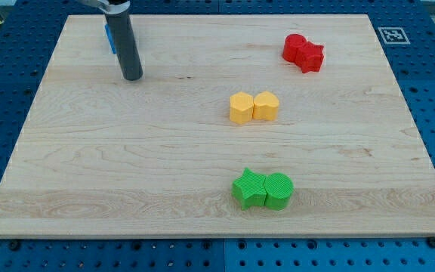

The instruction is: Move your arm towards the left of the blue cube

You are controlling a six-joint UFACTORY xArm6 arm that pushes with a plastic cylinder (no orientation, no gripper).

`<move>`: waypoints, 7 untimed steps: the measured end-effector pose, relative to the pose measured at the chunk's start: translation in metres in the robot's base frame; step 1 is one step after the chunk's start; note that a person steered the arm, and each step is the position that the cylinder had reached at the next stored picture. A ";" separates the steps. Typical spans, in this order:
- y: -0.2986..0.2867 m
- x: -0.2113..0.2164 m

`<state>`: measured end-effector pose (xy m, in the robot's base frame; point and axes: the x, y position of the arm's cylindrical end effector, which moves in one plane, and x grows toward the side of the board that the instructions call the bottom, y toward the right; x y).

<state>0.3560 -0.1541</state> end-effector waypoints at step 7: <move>-0.088 -0.070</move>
